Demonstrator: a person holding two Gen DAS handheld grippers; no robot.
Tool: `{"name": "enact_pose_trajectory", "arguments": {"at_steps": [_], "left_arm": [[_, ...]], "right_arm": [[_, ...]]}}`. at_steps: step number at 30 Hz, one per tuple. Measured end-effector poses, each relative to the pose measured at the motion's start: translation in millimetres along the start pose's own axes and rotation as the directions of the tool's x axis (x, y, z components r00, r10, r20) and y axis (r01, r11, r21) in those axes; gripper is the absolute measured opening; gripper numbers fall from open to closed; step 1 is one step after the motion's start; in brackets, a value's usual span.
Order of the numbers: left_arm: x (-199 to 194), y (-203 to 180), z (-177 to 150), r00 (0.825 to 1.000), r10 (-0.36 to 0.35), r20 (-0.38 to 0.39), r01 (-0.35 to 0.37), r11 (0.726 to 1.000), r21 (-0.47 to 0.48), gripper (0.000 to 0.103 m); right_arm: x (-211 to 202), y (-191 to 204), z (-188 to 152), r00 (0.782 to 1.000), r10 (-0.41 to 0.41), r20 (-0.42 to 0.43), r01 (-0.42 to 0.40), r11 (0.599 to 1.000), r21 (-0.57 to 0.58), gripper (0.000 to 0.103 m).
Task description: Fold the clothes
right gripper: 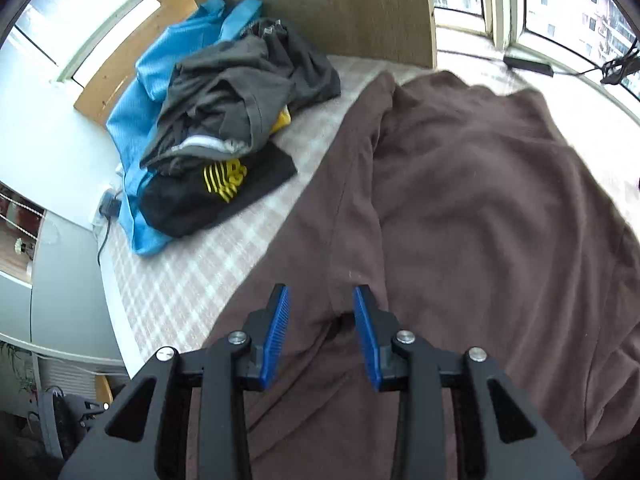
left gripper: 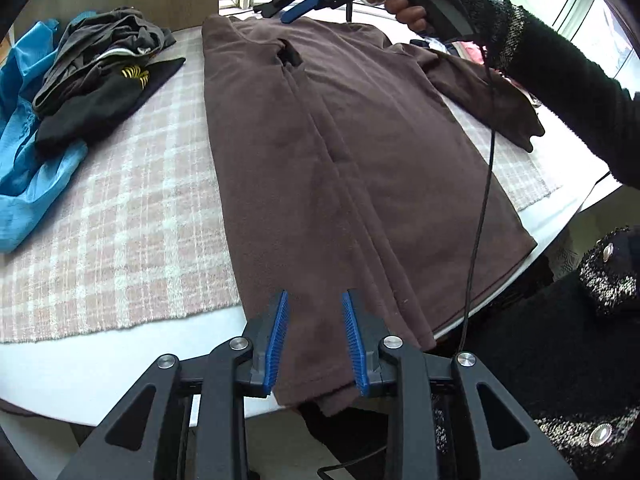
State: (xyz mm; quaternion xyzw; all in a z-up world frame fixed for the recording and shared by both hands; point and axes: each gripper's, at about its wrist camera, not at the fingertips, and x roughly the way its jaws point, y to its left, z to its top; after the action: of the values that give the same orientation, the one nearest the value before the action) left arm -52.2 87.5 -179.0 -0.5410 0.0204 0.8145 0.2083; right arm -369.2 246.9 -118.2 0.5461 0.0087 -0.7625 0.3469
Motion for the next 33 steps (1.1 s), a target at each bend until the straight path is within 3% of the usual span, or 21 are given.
{"name": "enact_pose_trajectory", "arguments": {"at_steps": [3,7,11,13,18,21,25,27,31,33], "left_arm": [[11.4,-2.7,21.1,1.000,-0.004,0.005,0.004,1.000,0.028,0.031],[30.6,7.0,39.7,1.000,-0.007,-0.011,0.008,1.000,0.012,0.031],[53.3,18.1,37.9,0.998,-0.009,-0.064,0.009,1.000,-0.003,0.031],[55.9,16.2,33.6,0.998,-0.007,-0.065,0.008,1.000,0.007,0.032],[45.7,6.1,26.4,0.998,-0.031,-0.062,0.032,0.999,0.016,0.034],[46.0,-6.0,18.9,0.996,-0.042,-0.078,0.045,0.998,0.037,0.034],[56.7,-20.9,8.8,0.990,-0.073,-0.121,0.082,0.994,0.075,0.035],[58.5,-28.5,4.1,0.992,-0.058,-0.108,0.071,0.991,0.116,0.041],[55.2,-38.4,2.0,0.991,-0.028,-0.131,0.045,0.991,0.129,0.042],[43.3,-40.5,5.3,0.992,-0.035,-0.124,0.048,0.993,0.110,0.042]], "right_arm": [[5.6,-1.0,39.8,0.996,0.032,0.077,-0.032,0.999,-0.007,0.039],[46.9,1.0,80.2,0.998,0.036,0.053,-0.034,0.999,-0.028,0.038],[93.6,-16.8,103.2,0.992,-0.129,0.013,0.130,0.990,-0.056,0.021],[105.1,-30.8,105.8,0.991,-0.136,0.007,0.137,0.989,-0.048,0.007],[61.7,-38.9,93.6,0.996,-0.070,0.061,0.072,0.997,-0.027,0.007],[25.4,-31.8,61.7,0.998,0.016,0.057,-0.013,0.998,-0.058,0.007],[23.9,-12.8,3.1,0.999,-0.004,-0.033,-0.001,0.990,-0.139,0.008],[39.1,-16.5,-16.5,0.996,-0.032,-0.082,0.020,0.991,-0.133,0.008],[44.6,-39.9,-24.7,0.997,-0.026,-0.078,0.023,0.999,-0.039,0.010],[10.1,-52.3,-29.5,0.999,0.035,-0.012,-0.034,0.998,0.050,0.010]]}}
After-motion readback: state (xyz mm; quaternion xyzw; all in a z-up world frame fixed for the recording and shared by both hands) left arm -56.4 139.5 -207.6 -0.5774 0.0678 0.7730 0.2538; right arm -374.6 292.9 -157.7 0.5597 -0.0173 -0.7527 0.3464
